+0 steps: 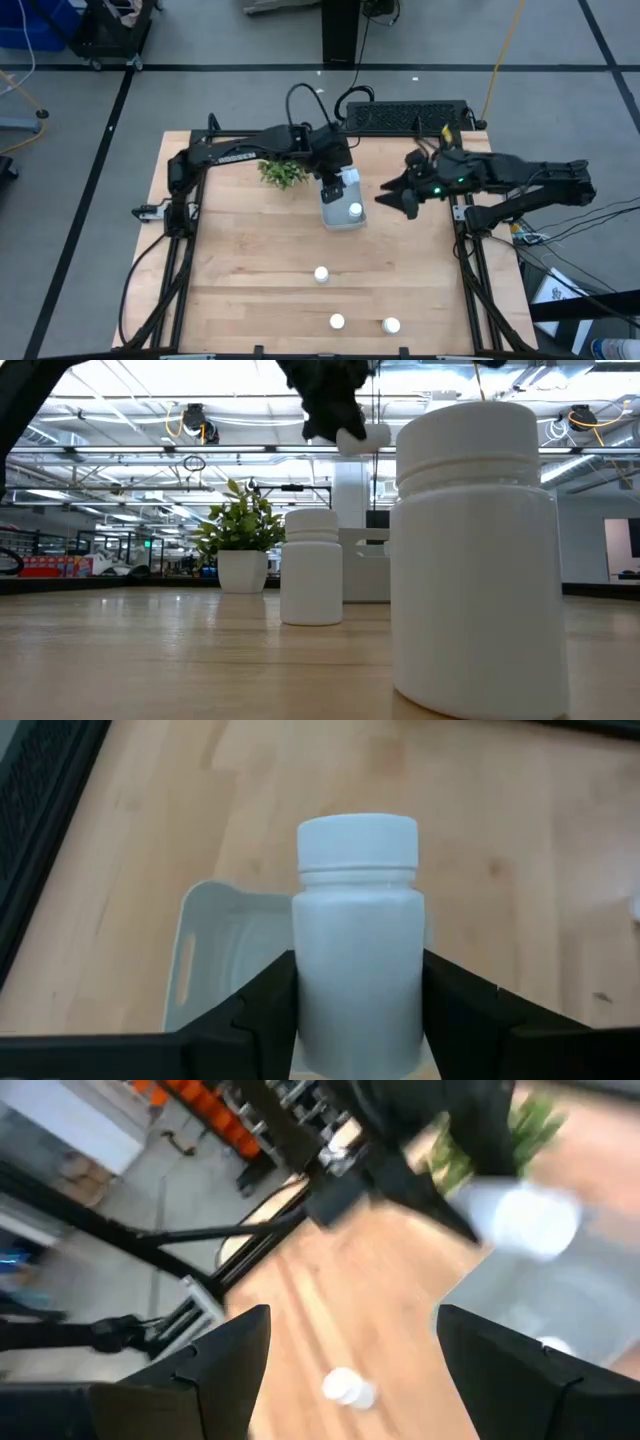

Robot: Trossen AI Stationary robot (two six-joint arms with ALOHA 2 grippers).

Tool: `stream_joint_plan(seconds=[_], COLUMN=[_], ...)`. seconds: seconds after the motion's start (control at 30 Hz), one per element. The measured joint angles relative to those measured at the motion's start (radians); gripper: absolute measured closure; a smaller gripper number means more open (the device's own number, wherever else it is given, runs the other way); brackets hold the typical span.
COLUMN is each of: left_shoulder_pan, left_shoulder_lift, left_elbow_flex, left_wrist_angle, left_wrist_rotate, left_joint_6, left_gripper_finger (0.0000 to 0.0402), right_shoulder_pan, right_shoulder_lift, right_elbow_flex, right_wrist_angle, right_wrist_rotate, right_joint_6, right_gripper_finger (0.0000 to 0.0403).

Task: Pick and place pill bottles into a basket
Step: Put the white pill bottle into the gray bin

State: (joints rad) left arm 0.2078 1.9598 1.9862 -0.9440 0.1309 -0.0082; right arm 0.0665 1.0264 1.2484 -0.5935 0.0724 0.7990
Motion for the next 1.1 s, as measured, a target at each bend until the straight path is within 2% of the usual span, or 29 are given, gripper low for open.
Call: stream_joint_plan(seconds=[0.17, 0.4, 0.57, 0.73, 0.97, 1.1], left_shoulder_pan=[-0.027, -0.057, -0.066, -0.066, -0.066, -0.066], left_shoulder_lift=[-0.015, -0.014, -0.014, -0.014, -0.014, -0.014], left_elbow_flex=[0.001, 0.001, 0.001, 0.001, 0.001, 0.001], left_wrist_angle=[-0.005, -0.055, -0.048, -0.049, -0.048, -0.048], left_wrist_rotate=[0.002, -0.001, -0.001, -0.001, 0.0, 0.0], left_joint_6=[-0.004, -0.008, -0.005, -0.006, -0.005, -0.002], left_gripper_finger=[0.0213, 0.0219, 0.0217, 0.0221, 0.0217, 0.0223], right_shoulder_pan=[-0.054, -0.152, -0.211, -0.227, -0.257, -0.264], right_shoulder_lift=[-0.008, -0.086, -0.098, -0.09, -0.022, 0.018], right_elbow_flex=[-0.19, -0.437, -0.567, -0.628, -0.634, -0.634], right_wrist_angle=[0.206, 0.57, 0.719, 0.842, 0.891, 0.976], right_wrist_rotate=[-0.075, -0.136, -0.229, -0.232, -0.239, -0.23], right_joint_6=[0.087, 0.207, 0.303, 0.34, 0.374, 0.371], right_gripper_finger=[0.0122, 0.0122, 0.0122, 0.0122, 0.0122, 0.0121])
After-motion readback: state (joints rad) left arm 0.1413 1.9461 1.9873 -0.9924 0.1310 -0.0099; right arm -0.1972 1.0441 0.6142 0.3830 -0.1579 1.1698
